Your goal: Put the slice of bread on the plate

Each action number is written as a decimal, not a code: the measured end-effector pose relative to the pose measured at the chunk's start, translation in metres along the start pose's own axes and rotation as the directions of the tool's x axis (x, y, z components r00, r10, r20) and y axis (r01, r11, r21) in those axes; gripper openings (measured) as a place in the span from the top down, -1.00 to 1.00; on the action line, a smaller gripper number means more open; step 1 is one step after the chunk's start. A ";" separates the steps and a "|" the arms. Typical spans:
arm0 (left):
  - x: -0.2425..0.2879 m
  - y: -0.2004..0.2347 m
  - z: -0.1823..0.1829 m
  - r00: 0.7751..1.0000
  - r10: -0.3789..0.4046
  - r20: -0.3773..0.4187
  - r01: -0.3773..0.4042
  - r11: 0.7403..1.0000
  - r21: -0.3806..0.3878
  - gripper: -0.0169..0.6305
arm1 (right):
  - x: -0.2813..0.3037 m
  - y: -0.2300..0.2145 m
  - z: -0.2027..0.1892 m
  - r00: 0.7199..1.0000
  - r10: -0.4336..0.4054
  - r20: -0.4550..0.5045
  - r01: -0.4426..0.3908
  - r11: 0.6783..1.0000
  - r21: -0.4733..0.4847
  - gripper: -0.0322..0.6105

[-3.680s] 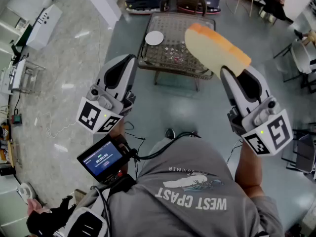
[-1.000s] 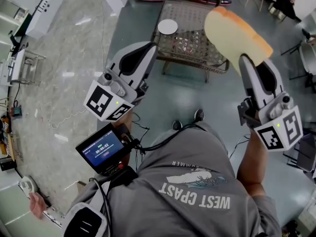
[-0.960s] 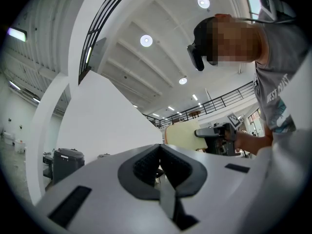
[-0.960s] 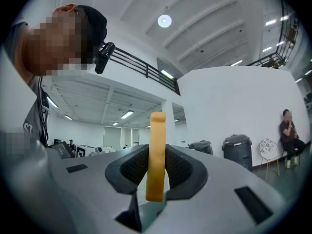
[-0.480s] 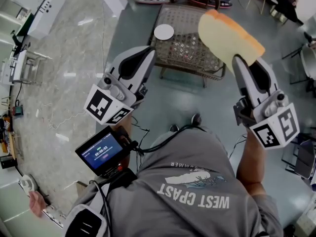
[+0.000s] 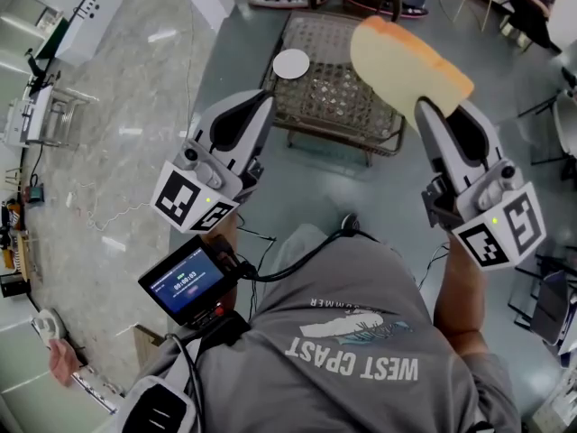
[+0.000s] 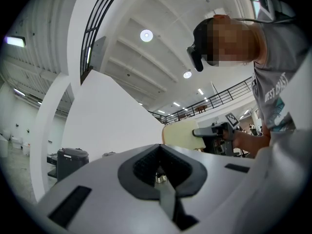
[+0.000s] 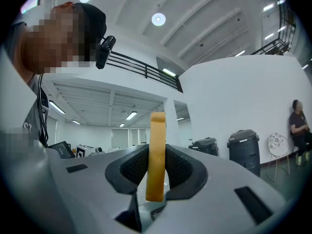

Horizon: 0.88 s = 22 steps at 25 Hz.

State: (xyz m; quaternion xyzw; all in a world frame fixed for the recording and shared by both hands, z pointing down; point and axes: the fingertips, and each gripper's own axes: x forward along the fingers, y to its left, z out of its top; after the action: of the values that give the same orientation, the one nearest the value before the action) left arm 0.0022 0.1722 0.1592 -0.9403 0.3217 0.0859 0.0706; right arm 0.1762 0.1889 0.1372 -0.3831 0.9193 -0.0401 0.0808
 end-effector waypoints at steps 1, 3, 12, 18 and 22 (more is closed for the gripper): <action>-0.001 0.001 0.001 1.000 0.006 0.004 -0.006 1.000 0.000 0.93 | 0.002 0.000 0.001 1.000 0.005 -0.003 -0.005 1.000 -0.003 0.62; -0.002 0.002 0.000 1.000 0.016 0.009 -0.016 1.000 -0.005 0.93 | 0.005 -0.001 0.001 1.000 0.010 -0.009 -0.010 1.000 -0.008 0.62; -0.001 -0.003 0.001 1.000 -0.011 0.023 0.011 1.000 -0.003 0.93 | -0.012 0.001 0.001 1.000 -0.024 0.000 0.024 1.000 -0.017 0.62; 0.002 -0.006 -0.004 0.999 -0.036 0.004 0.036 0.999 -0.008 0.93 | -0.018 0.001 -0.006 0.999 -0.046 0.005 0.046 0.999 -0.001 0.62; 0.001 0.022 -0.007 0.998 -0.055 -0.004 0.055 0.998 -0.024 0.93 | 0.010 0.000 -0.009 0.998 -0.066 -0.004 0.066 0.998 0.005 0.62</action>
State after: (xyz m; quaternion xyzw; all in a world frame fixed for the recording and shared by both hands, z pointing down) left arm -0.0099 0.1534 0.1642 -0.9498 0.2949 0.0854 0.0607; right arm 0.1678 0.1821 0.1447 -0.4131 0.9061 -0.0460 0.0787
